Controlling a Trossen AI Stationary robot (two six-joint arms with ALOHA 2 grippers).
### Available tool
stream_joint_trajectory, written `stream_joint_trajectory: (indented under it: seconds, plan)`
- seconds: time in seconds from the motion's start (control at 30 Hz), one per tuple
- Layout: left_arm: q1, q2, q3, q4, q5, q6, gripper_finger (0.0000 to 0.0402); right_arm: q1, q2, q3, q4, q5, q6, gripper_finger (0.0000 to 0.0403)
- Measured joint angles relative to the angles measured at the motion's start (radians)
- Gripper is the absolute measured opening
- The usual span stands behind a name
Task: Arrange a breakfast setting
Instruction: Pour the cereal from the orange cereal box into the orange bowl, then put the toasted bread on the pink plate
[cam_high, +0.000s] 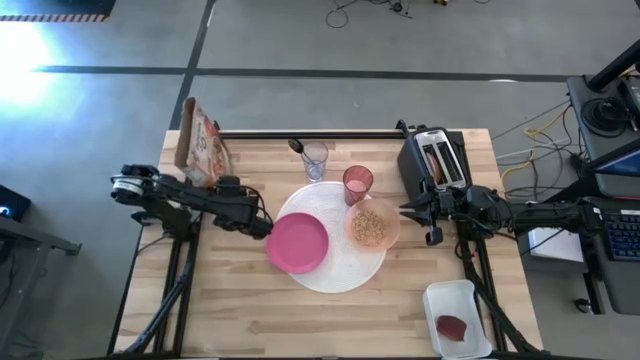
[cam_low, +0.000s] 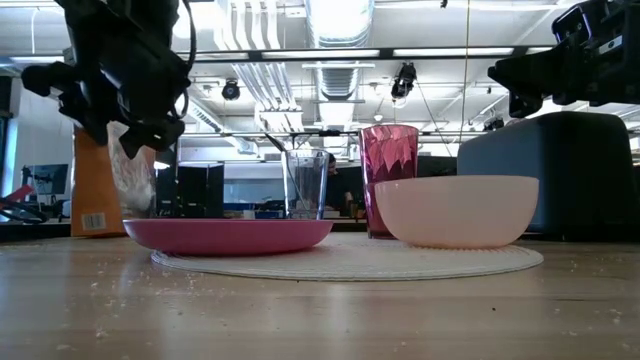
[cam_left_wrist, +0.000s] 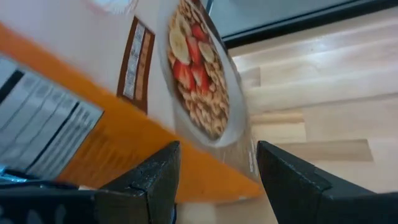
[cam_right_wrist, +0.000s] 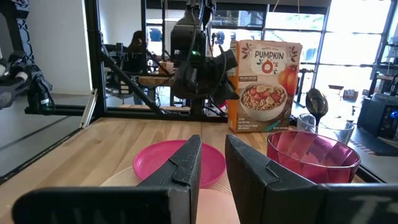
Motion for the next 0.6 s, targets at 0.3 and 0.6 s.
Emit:
stream_joint_trajectory:
  seconds: [0.3,0.6]
  plan:
    - [0.022,-0.002,0.000,0.028,-0.047,0.010,0.0194,0.000,0.000,0.000,0.000,0.000,0.000,0.0063]
    - [-0.062,-0.003,0.110,0.071,0.081,0.095,0.0194,0.000,0.000,0.000,0.000,0.000,0.000,0.0063]
